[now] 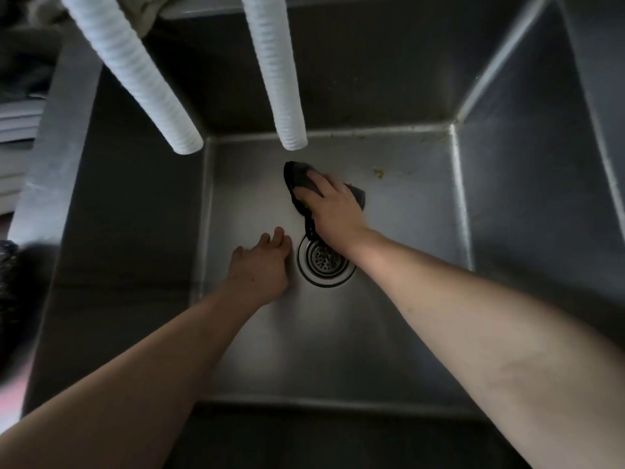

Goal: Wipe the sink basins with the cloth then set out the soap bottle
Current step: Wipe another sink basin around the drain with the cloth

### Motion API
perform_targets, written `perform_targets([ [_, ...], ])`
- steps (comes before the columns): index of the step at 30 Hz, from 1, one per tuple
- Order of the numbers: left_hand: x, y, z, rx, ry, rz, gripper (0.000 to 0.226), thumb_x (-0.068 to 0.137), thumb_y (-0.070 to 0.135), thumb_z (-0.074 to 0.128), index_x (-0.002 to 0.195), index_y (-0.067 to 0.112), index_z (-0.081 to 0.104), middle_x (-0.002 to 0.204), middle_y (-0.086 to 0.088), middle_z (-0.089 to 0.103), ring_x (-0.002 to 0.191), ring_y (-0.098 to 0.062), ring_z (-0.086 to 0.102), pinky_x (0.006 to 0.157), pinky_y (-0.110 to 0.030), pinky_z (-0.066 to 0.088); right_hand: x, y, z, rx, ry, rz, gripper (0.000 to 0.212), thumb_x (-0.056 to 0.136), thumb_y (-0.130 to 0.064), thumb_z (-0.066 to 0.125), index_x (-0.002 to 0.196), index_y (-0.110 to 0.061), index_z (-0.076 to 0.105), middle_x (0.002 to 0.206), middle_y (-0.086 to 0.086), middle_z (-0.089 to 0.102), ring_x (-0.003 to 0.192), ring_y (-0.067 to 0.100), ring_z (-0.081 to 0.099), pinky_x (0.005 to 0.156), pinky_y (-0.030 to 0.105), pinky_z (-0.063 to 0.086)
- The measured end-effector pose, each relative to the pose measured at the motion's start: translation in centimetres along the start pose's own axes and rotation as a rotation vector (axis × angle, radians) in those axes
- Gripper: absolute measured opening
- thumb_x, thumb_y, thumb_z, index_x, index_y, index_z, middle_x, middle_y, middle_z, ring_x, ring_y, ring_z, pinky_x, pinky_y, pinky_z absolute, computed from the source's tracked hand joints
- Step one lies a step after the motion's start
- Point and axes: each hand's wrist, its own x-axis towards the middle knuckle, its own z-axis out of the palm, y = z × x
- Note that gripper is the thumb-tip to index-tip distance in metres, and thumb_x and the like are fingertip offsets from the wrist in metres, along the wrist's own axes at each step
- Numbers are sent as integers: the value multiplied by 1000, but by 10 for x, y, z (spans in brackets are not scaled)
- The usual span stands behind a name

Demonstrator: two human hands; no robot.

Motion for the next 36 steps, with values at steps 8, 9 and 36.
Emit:
perform_targets([
  [8, 3, -1, 3, -6, -18, -24, 72, 93, 23, 44, 157, 25, 11, 167, 7, -2, 152, -15, 13, 113, -56, 32, 16, 28, -25, -109, 90, 95, 60, 92, -8, 60, 150, -21, 51, 157, 10, 43, 130, 40, 43, 108, 47, 42],
  [9, 3, -1, 1, -4, -22, -23, 71, 93, 24, 43, 157, 25, 11, 167, 7, -1, 152, -15, 15, 112, -56, 33, 14, 36, -29, -123, 132, 142, 58, 93, -8, 57, 149, -21, 52, 155, 10, 45, 127, 40, 44, 106, 47, 43],
  [36, -2, -4, -12, -5, -59, -18, 70, 89, 24, 43, 153, 30, 15, 161, 4, 17, 136, -24, 44, 110, -55, 34, 27, 70, -57, -283, 184, 254, 50, 96, -9, 46, 144, -18, 52, 151, 10, 43, 120, 43, 47, 99, 53, 47],
])
